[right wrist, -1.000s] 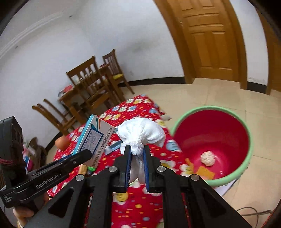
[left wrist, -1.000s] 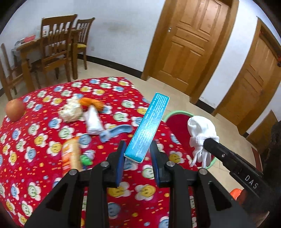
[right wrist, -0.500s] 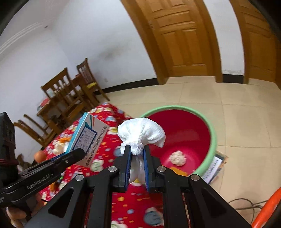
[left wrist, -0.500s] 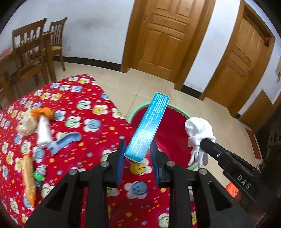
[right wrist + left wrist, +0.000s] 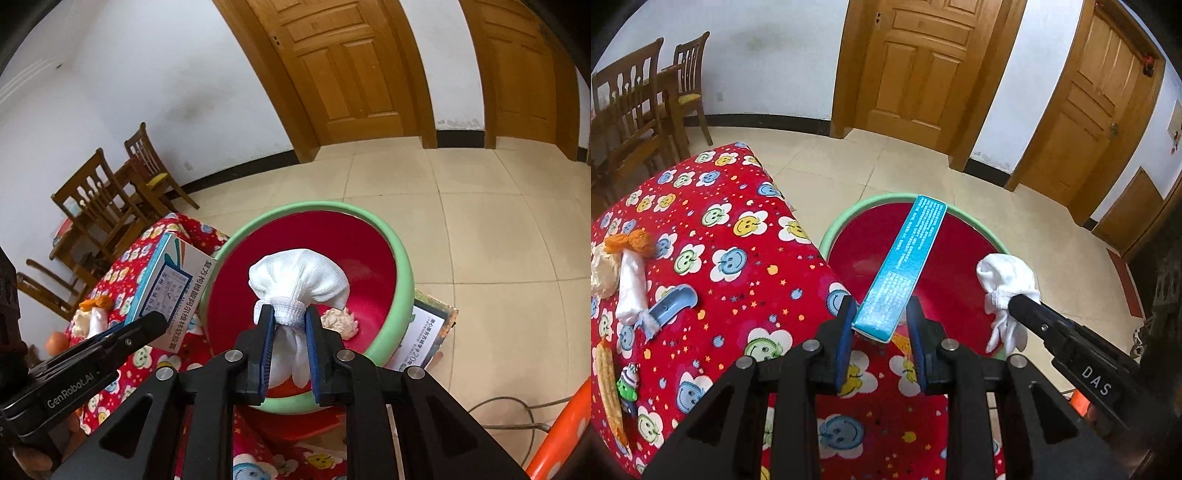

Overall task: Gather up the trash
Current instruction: 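Open both tools to drop the toothpaste box and cloth into the bucket, then move both tools back over the table toward the orange snack bag, then grasp the orange snack bag with the left tool, then grasp the green toy figure with the right tool while the left tool holds the snack bag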

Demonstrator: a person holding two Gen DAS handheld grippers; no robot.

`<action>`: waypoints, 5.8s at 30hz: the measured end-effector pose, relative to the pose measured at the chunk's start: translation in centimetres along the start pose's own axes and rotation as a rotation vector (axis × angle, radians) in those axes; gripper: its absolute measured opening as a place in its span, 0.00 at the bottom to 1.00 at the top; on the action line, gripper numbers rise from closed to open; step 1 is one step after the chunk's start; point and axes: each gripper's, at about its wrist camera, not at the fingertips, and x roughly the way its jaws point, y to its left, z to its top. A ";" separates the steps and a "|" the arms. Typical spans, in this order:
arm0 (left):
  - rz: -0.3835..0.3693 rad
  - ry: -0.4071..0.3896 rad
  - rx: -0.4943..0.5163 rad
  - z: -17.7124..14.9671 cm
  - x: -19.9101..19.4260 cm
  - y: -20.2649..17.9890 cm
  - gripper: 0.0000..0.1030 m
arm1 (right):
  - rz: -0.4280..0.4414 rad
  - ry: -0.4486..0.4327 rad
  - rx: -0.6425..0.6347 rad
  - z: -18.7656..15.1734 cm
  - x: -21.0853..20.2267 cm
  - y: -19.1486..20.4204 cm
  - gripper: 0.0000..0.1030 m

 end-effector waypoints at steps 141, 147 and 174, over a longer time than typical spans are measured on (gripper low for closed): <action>0.326 -0.118 -0.624 -14.4 -16.1 29.5 0.36 | 0.151 0.248 -0.458 -11.6 7.5 28.2 0.66; 0.320 -0.114 -0.630 -14.6 -15.8 29.7 0.36 | 0.123 0.230 -0.474 -12.1 8.3 28.9 0.60; 0.305 -0.124 -0.565 -13.9 -16.8 26.7 0.36 | 0.190 0.201 -0.433 -12.7 4.8 26.8 0.28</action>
